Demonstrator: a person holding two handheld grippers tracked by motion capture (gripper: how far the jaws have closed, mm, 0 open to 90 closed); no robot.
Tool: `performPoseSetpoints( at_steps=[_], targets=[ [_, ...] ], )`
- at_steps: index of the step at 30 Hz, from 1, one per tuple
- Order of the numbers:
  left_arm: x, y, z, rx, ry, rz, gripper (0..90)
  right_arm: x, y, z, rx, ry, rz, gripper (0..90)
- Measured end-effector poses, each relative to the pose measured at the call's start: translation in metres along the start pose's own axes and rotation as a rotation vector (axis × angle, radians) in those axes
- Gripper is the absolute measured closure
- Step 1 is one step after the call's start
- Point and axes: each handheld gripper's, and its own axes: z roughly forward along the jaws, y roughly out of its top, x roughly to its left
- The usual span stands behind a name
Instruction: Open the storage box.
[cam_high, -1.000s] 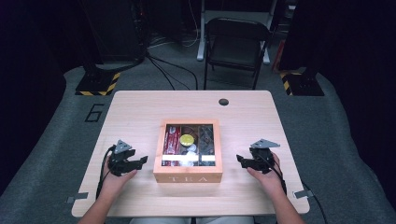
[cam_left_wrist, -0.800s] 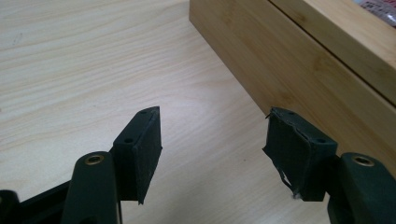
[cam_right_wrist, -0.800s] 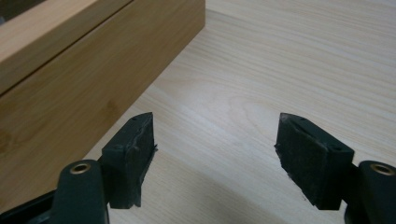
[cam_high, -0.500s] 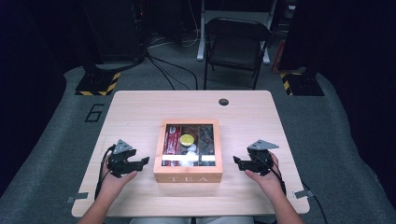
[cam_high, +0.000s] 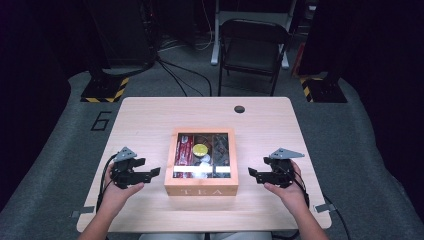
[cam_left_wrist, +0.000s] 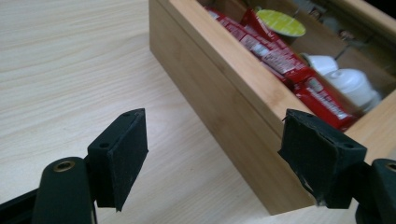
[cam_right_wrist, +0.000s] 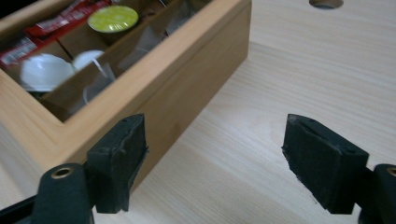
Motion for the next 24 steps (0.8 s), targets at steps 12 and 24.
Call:
performPoseSetpoints(
  at_steps=[12,24],
  targets=[
    [-0.022,0.013,-0.008,-0.006,-0.021,0.079,34.2,0.027,0.015,-0.02,-0.033,0.042,-0.069,30.8],
    [-0.037,0.013,-0.009,-0.019,-0.061,0.096,35.7,0.057,0.014,-0.021,-0.047,0.087,-0.139,36.2]
  ],
)
